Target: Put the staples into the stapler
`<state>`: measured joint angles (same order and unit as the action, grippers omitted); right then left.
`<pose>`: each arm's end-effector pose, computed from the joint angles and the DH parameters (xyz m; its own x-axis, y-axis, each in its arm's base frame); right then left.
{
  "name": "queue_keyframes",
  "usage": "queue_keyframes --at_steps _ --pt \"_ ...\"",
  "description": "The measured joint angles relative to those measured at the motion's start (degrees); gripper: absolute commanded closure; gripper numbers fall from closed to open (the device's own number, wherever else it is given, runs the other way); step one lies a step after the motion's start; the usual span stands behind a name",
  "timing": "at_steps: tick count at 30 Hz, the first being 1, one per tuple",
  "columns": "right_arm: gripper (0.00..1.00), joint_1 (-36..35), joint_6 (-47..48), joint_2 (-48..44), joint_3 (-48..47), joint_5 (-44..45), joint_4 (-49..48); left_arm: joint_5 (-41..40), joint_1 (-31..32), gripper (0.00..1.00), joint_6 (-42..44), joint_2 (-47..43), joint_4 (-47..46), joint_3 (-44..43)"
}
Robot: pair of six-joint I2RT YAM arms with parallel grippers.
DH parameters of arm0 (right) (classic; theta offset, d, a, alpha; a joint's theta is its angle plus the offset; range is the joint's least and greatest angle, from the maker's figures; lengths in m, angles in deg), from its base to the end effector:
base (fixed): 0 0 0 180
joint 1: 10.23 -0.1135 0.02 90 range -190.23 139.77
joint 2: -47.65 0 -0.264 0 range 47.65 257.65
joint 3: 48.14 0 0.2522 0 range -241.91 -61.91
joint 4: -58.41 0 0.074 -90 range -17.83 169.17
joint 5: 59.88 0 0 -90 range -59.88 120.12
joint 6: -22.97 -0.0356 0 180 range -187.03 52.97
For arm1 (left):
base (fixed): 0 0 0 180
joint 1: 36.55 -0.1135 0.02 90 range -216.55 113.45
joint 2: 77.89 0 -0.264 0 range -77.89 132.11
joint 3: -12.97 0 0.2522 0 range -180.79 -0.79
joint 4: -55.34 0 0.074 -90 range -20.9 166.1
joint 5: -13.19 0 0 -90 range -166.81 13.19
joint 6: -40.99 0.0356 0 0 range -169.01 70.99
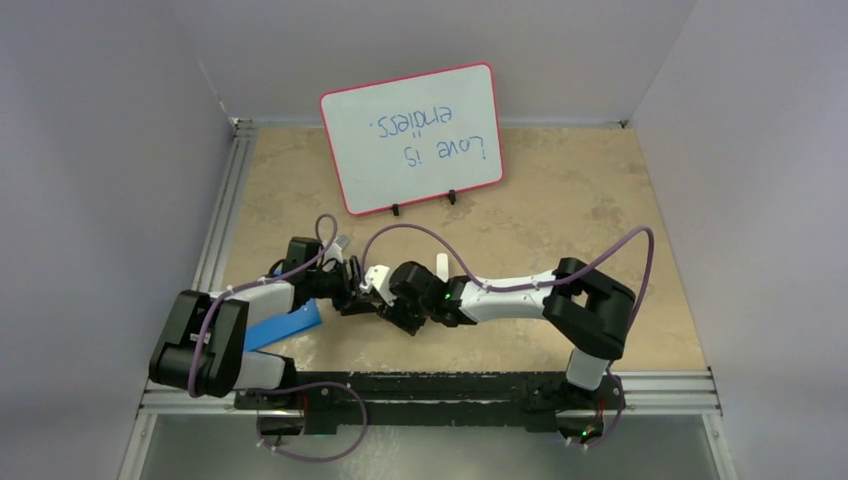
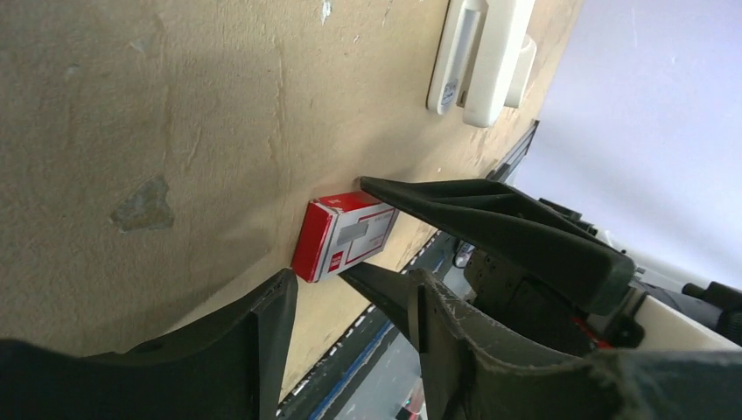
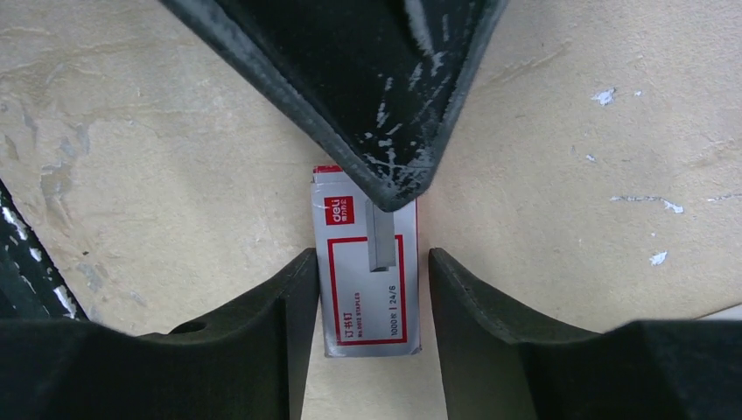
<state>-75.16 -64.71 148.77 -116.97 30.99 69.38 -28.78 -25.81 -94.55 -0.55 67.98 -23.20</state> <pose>0.1547 0.3294 0.1627 -0.2537 -0.6378 -0.7272 -0.9120 0.4082 -0.0399 0.2011 -0.0651 0.1261 -0.9522 -0.3052 0.0147 -0.1766 0.5102 -0.8417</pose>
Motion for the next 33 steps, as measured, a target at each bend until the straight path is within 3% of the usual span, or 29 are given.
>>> queue_keyframes --at_steps 5,15,33 --pt "0.51 0.0 1.0 -1.4 1.7 -0.1 -0.9 -0.2 1.4 0.61 -0.4 1.2 -4.2 2.1" --pt "0.53 0.0 1.7 -1.6 1.8 -0.2 -1.2 0.6 2.2 0.63 -1.0 4.0 -10.4 2.9" --pt "0.59 0.0 1.6 -1.6 1.8 -0.3 -1.1 1.3 3.3 0.79 -1.7 9.3 -15.5 3.2"
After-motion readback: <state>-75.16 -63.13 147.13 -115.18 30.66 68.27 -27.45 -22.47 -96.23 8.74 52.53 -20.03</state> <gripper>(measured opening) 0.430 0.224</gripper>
